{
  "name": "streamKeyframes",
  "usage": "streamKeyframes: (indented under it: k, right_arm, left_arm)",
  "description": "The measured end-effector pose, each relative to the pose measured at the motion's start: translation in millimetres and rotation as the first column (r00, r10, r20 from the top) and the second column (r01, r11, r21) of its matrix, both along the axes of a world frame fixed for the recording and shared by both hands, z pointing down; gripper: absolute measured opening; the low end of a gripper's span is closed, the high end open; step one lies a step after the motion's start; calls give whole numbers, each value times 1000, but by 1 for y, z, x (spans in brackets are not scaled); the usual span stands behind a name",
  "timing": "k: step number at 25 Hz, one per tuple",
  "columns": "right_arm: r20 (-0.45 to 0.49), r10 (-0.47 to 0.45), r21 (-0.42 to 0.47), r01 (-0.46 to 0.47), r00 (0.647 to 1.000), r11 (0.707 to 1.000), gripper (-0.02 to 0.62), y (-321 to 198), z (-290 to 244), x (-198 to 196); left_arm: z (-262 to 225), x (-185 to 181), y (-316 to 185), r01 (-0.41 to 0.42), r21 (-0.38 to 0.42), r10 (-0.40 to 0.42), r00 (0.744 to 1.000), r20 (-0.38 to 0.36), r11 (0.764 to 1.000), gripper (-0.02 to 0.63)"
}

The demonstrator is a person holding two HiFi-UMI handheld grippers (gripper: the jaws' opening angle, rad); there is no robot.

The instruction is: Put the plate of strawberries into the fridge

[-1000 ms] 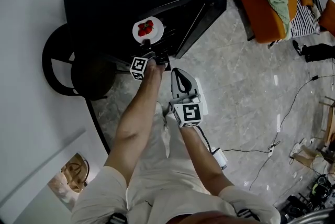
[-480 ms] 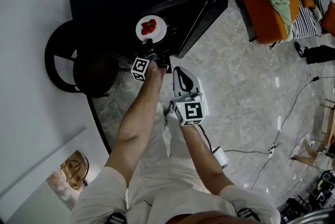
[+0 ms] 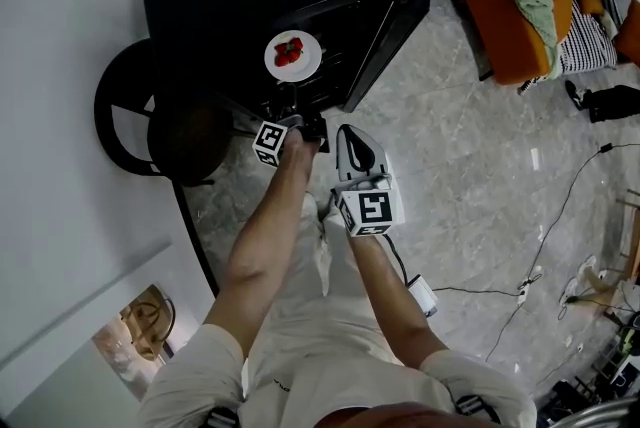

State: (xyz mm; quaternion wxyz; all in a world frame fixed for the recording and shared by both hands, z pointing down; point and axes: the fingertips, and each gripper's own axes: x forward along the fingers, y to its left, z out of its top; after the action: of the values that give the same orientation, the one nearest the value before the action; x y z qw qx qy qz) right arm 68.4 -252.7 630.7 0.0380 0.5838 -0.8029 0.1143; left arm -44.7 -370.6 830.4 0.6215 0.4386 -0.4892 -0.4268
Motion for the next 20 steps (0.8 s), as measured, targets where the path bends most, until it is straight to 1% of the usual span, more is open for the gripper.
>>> streamKeyframes:
  k: [2,4,6,7,9,13,17,20]
  right_arm:
    - [2,-4,4,4,1000,1000,12,0,-7,-1]
    - [4,-6,4,6,1000,1000,12,1,-15,-1]
    - [5,-5,2,5,1000,1000,12,-1,-24,0]
    - [5,-4,2,4,1000,1000,12,-2,-28,0]
    - [4,-6,2,6,1000,1000,12,-5,-37,0]
    - [10,-11,-4,11,1000,1000,12,-4,-55,-2]
    - [2,-45,-8,45,999,999,12,-2,-77,-7]
    - [14,-55,-20,55,998,998,12,0,-90,-5]
  left_arm:
    - [-7,-2,7,-10,14,10,1000,-1,1000,127]
    - [-15,-3,15,-24,18,24,1000,7,1000,98]
    - [-23,-3,23,-48,18,47,998,36,999,62]
    - [-29,-2,26,-66,20,65,996,58,998,29]
    - [-42,3,29,-104,26,101,991,87,994,8]
    - [-71,9,36,-139,45,134,986,101,989,2]
    - [-109,4,42,-175,83,163,977,138,981,2]
    - [-138,2,49,-179,101,163,976,147,979,2]
